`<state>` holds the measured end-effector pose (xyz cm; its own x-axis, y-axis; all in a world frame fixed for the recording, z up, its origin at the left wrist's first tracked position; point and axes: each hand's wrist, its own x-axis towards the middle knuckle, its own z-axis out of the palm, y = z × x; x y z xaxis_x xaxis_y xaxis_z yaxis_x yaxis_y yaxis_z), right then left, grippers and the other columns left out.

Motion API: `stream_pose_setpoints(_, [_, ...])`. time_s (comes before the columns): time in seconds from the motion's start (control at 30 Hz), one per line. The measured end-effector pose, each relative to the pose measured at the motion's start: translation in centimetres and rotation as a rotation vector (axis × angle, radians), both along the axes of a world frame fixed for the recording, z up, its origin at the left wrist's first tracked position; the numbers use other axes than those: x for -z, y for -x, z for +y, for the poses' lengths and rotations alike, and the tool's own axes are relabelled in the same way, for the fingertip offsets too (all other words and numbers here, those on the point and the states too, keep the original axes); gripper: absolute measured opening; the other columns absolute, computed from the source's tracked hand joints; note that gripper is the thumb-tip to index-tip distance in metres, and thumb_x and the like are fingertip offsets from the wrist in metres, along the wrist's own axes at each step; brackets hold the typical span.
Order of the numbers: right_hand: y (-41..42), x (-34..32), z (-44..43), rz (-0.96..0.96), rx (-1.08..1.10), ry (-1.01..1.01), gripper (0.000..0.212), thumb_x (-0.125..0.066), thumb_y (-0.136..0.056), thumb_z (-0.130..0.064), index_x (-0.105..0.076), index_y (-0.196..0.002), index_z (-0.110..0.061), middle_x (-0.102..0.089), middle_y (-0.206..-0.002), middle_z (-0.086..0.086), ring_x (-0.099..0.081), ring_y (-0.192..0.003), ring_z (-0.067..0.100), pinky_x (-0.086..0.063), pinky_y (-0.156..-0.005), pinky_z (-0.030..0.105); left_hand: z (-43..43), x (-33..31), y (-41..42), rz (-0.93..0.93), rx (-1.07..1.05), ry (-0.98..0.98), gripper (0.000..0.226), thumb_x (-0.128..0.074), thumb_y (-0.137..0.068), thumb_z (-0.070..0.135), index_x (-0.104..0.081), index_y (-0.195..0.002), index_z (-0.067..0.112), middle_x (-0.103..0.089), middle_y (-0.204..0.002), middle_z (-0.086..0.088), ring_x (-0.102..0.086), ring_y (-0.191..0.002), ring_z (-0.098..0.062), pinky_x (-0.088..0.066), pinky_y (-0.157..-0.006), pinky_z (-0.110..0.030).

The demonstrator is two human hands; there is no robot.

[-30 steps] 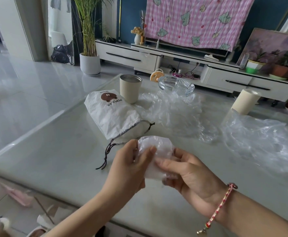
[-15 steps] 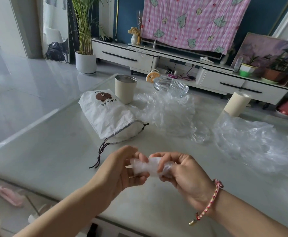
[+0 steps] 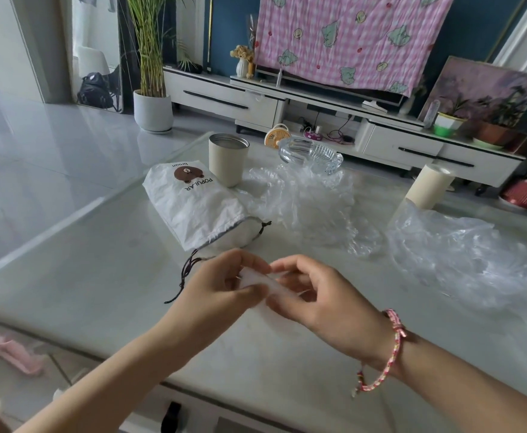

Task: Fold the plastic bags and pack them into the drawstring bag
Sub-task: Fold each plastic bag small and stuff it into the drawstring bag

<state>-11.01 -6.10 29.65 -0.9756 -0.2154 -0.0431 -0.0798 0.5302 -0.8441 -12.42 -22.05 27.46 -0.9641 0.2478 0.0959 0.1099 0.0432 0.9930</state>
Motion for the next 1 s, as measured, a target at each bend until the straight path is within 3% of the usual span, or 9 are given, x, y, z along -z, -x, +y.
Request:
stream_pose_setpoints(0.13, [0.1,-0.4,-0.9,0.007,0.051,0.02,0.011,-0.073,-0.079,-0.017,-0.063,-0.078,-0.012,-0.061,-0.069,-0.002,-0.053,-0.063,0.007,-0.046,-0.063,0.024,-0.5,-0.3,0.2,-0.071,-0.043,-0.102,0.008,-0.068,-0.082,0.009,-0.066,-0.085,0.016,-0.061,-0.072,-0.004,-0.049,-0.06,-0.011,-0.041,-0.056,-0.016])
stream_pose_setpoints(0.3, [0.0,-1.1,-1.1,0.031,-0.032,0.116,0.018,-0.081,-0.068,-0.013,-0.07,-0.064,-0.027,-0.061,-0.098,-0.015,-0.056,-0.081,-0.005,-0.044,-0.085,0.019,-0.7,-1.1,0.5,-0.391,0.0,-0.357,0.018,-0.051,-0.089,-0.003,-0.063,-0.089,0.01,-0.066,-0.081,-0.01,-0.061,-0.063,-0.018,-0.052,-0.058,-0.027])
stream_pose_setpoints(0.43, [0.3,-1.1,-1.5,-0.03,-0.013,0.462,0.008,-0.078,-0.065,-0.01,-0.074,-0.069,-0.015,-0.07,-0.104,-0.011,-0.064,-0.094,-0.001,-0.049,-0.082,0.013,-0.3,-1.9,0.4,-0.69,0.156,-0.315,0.026,-0.042,-0.087,-0.009,-0.062,-0.083,0.006,-0.06,-0.07,-0.008,-0.045,-0.048,-0.009,-0.035,-0.043,-0.016])
stream_pose_setpoints(0.5, [0.8,-1.1,-1.3,-0.033,0.053,0.536,0.011,-0.071,-0.067,-0.013,-0.072,-0.077,-0.007,-0.074,-0.091,-0.002,-0.066,-0.079,0.005,-0.049,-0.071,0.011,-0.3,-1.6,0.3,-0.595,0.107,-0.138,0.02,-0.046,-0.086,-0.01,-0.06,-0.082,0.004,-0.06,-0.069,-0.007,-0.041,-0.04,-0.007,-0.031,-0.038,-0.014])
stream_pose_setpoints(0.57, [1.3,-1.0,-1.1,0.014,0.112,0.506,0.006,-0.069,-0.074,-0.007,-0.071,-0.079,-0.005,-0.073,-0.079,0.002,-0.063,-0.069,0.005,-0.047,-0.066,0.011,-0.8,-1.3,0.8,-0.287,-0.04,0.059,0.015,-0.051,-0.084,-0.006,-0.058,-0.08,0.006,-0.06,-0.06,0.005,-0.042,-0.038,-0.006,-0.031,-0.04,-0.014])
stream_pose_setpoints(0.67, [1.6,-0.6,-1.1,0.045,0.117,0.415,0.01,-0.072,-0.073,-0.016,-0.071,-0.081,-0.009,-0.072,-0.078,0.003,-0.064,-0.071,0.007,-0.051,-0.07,0.016,-1.4,-1.8,1.4,0.0,-0.123,0.037,0.008,-0.056,-0.09,0.013,-0.063,-0.089,0.016,-0.063,-0.072,0.007,-0.052,-0.049,-0.005,-0.039,-0.047,-0.014])
stream_pose_setpoints(0.8, [2.0,-0.1,-1.7,0.01,0.129,0.39,0.019,-0.076,-0.072,-0.009,-0.07,-0.089,-0.01,-0.073,-0.087,0.01,-0.066,-0.078,0.012,-0.053,-0.08,0.026,-1.2,-1.7,1.4,0.093,-0.036,0.087,0.01,-0.07,-0.078,0.035,-0.067,-0.085,0.028,-0.066,-0.079,0.011,-0.059,-0.067,-0.002,-0.049,-0.062,-0.022])
stream_pose_setpoints(0.9, [3.2,0.2,-2.2,-0.016,0.188,0.431,0.017,-0.074,-0.073,-0.001,-0.071,-0.086,-0.013,-0.073,-0.082,0.004,-0.065,-0.076,0.01,-0.053,-0.076,0.02,-1.5,-1.0,1.8,0.063,-0.152,0.086,0.013,-0.067,-0.081,0.012,-0.064,-0.083,0.025,-0.064,-0.077,0.006,-0.061,-0.07,-0.015,-0.051,-0.069,-0.035])
stream_pose_setpoints(1.0, [4.7,0.1,-2.6,-0.038,0.225,0.422,0.016,-0.071,-0.076,0.002,-0.069,-0.087,-0.01,-0.069,-0.079,0.003,-0.063,-0.072,0.011,-0.051,-0.07,0.016,-1.9,-0.4,2.5,0.049,-0.226,0.156,0.02,-0.059,-0.084,0.001,-0.059,-0.08,0.02,-0.059,-0.065,0.007,-0.059,-0.06,-0.012,-0.052,-0.067,-0.035])
